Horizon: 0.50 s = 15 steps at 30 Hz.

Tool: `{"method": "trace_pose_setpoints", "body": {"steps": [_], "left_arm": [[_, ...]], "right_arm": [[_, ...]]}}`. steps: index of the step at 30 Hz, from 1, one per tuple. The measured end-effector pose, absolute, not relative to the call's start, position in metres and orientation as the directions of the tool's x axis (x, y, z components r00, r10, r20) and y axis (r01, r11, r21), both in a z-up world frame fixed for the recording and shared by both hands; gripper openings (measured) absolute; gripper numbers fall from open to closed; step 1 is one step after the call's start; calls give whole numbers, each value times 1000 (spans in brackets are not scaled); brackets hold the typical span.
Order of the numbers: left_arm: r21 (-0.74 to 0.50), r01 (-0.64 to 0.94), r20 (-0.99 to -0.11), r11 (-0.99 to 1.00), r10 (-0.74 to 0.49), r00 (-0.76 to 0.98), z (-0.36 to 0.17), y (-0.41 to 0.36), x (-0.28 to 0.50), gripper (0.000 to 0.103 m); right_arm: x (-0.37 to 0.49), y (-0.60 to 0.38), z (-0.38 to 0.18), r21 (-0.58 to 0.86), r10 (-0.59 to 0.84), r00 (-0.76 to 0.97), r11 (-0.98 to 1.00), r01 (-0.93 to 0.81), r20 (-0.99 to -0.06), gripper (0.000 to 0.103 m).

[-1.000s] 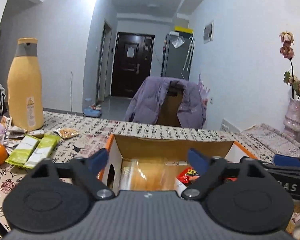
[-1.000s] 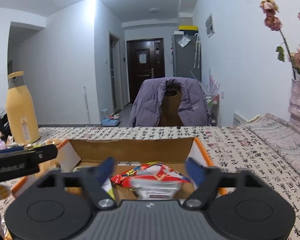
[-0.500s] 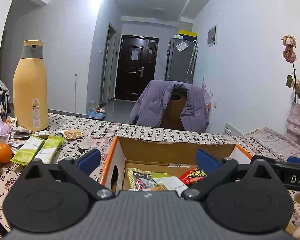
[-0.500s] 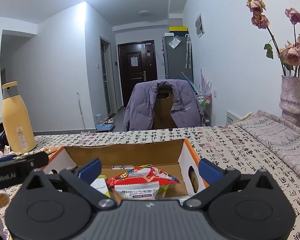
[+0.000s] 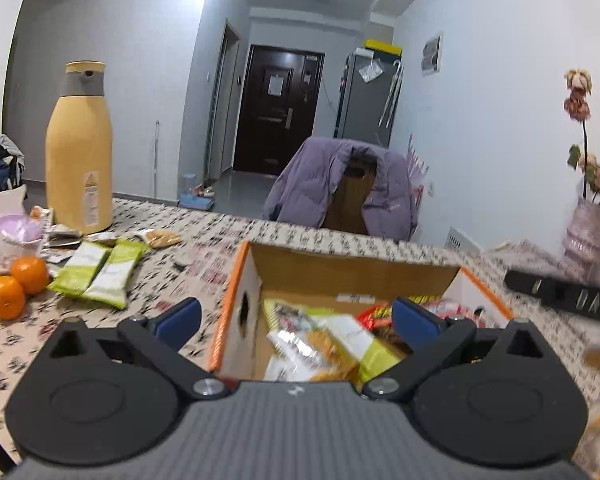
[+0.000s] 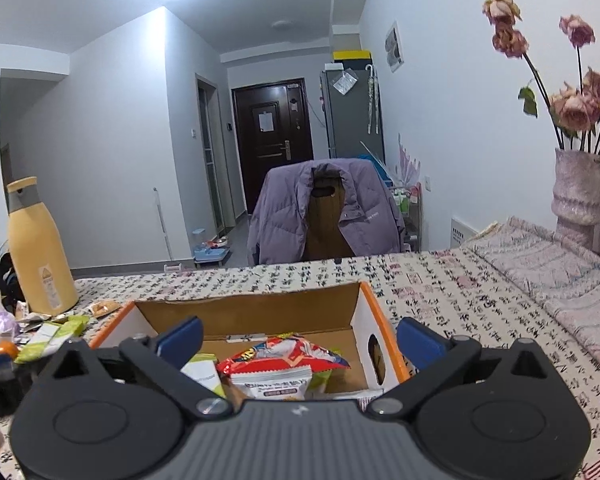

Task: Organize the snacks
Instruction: 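Withdraw both grippers from the box toward the snack pile, then grasp the orange pumpkin-seed cracker packet with the right gripper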

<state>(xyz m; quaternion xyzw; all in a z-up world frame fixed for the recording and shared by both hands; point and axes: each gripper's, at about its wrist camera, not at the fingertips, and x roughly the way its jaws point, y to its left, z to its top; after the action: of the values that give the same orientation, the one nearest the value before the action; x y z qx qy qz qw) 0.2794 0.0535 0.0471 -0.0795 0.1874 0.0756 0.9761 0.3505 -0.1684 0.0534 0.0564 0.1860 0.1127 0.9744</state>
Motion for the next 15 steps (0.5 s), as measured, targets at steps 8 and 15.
{"method": "trace_pose_setpoints", "body": {"steps": [8,15], "left_arm": [[-119,-186,-395,975,126,910,43,62,233,103],[-110,-186,-447,976,118,887,13,65,197,103]], "right_arm": [[309,-172,61,148,262,893,964,-223,-367,103],[272,-172,43,124,264,866,964,-233,-425,103]]}}
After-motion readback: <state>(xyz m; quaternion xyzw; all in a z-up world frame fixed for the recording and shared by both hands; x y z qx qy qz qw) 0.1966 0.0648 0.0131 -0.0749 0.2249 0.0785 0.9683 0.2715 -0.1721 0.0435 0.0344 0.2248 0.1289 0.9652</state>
